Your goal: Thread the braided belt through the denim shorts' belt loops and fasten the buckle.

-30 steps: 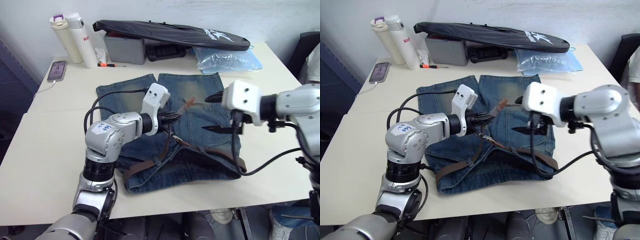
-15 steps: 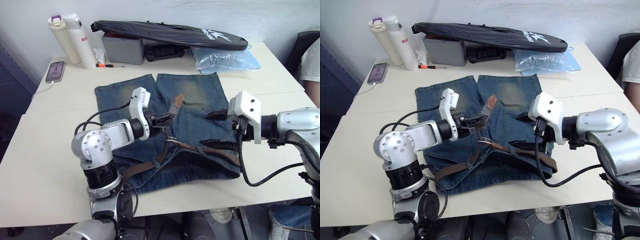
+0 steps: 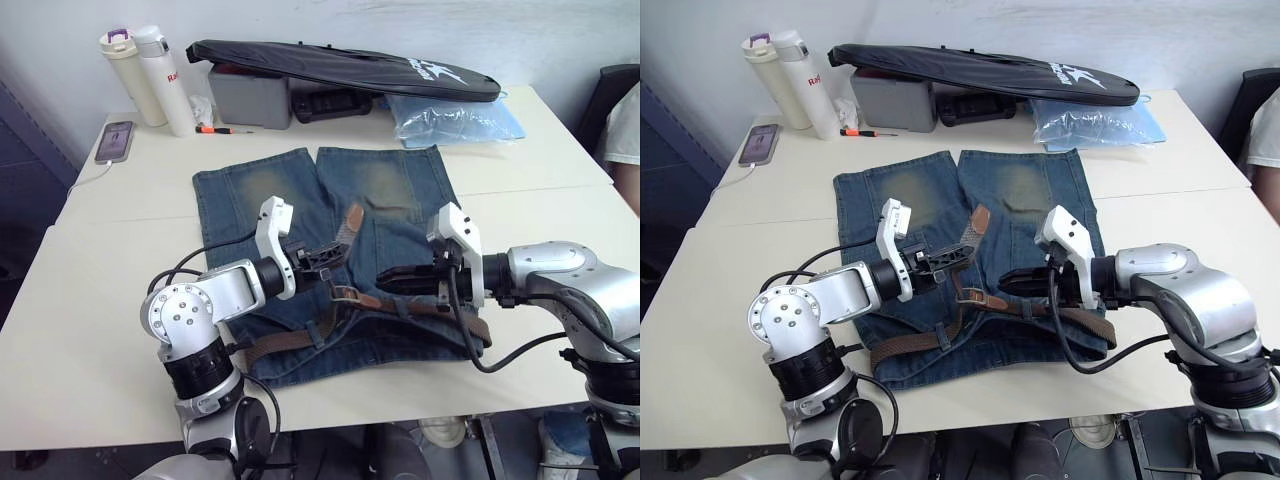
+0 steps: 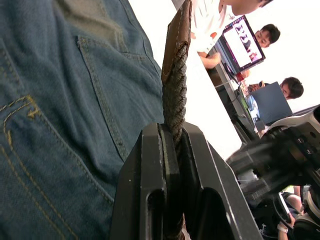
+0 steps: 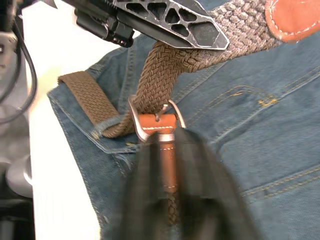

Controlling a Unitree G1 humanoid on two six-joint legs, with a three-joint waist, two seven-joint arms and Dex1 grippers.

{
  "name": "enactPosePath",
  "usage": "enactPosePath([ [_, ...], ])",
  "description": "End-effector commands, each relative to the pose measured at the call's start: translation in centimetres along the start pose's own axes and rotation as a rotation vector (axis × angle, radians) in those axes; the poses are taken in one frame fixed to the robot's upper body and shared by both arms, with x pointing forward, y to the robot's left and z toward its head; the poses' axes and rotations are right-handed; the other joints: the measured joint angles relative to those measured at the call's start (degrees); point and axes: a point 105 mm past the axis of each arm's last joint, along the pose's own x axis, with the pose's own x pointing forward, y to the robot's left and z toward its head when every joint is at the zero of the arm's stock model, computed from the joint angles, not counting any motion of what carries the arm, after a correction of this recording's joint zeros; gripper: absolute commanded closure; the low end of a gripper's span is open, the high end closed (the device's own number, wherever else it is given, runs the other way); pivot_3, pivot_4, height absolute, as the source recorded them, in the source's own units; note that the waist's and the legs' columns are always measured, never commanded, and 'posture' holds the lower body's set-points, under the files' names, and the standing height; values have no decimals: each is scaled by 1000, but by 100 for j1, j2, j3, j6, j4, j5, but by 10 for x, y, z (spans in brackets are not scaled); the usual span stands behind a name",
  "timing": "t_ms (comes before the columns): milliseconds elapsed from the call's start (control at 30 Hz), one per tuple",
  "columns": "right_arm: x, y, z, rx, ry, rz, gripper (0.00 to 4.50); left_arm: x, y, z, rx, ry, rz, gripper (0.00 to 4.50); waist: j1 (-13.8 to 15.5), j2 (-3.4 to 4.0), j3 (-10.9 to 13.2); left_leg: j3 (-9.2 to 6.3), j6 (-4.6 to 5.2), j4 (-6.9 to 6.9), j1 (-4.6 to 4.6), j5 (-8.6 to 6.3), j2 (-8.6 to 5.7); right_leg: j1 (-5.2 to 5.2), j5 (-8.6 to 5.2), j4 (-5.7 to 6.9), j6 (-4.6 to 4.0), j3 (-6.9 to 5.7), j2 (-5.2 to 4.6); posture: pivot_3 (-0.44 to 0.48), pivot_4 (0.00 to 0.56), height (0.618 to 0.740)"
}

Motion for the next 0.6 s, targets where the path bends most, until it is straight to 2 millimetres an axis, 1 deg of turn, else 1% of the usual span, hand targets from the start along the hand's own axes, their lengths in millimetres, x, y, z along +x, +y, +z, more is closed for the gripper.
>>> enactPosePath([
  [33,7,0,2,36,-46,32,4450,-4,-6,3,-20,-28,-47,4500,-2,-1,0,0,0,-1,0,0,0,0,0,-1,0,0,0,0,150,740],
  [167,21,-2,0,60,-64,52,4450,-4,-9,-9,-18,31,-78,4500,-3,0,-1,0,0,-2,0,0,0,0,0,0,0,0,0,0,150,740],
  [300,35,-2,-5,94,-69,74,4450,-2,-14,-13,-15,59,-105,4500,-11,8,-10,1,-1,-4,0,0,0,-4,0,2,0,2,1,0,150,740],
  [367,41,4,-14,118,-45,112,4450,-1,-16,-12,-16,64,-112,4500,-8,9,-11,1,-2,0,1,1,0,-3,0,3,0,2,1,0,150,740],
  [433,46,12,-30,120,17,141,4450,-1,-17,-8,-20,63,-116,4500,3,9,-12,-2,-2,-1,1,1,0,-2,0,2,-1,1,1,0,150,740],
  [467,47,14,-35,119,34,147,4450,-1,-17,-7,-21,63,-116,4500,8,4,-13,-2,-2,-1,1,1,-1,-2,0,1,-1,1,1,0,150,740],
  [500,48,15,-38,118,43,150,4450,-1,-17,-7,-23,65,-116,4500,-1,3,-13,-2,-2,-1,0,1,-1,-1,0,-1,0,0,1,0,150,740],
  [600,54,15,-60,105,122,131,4450,-1,-20,0,-32,57,-132,4500,-7,3,-14,1,-3,-1,1,0,-2,-1,0,1,0,3,0,0,150,740],
])
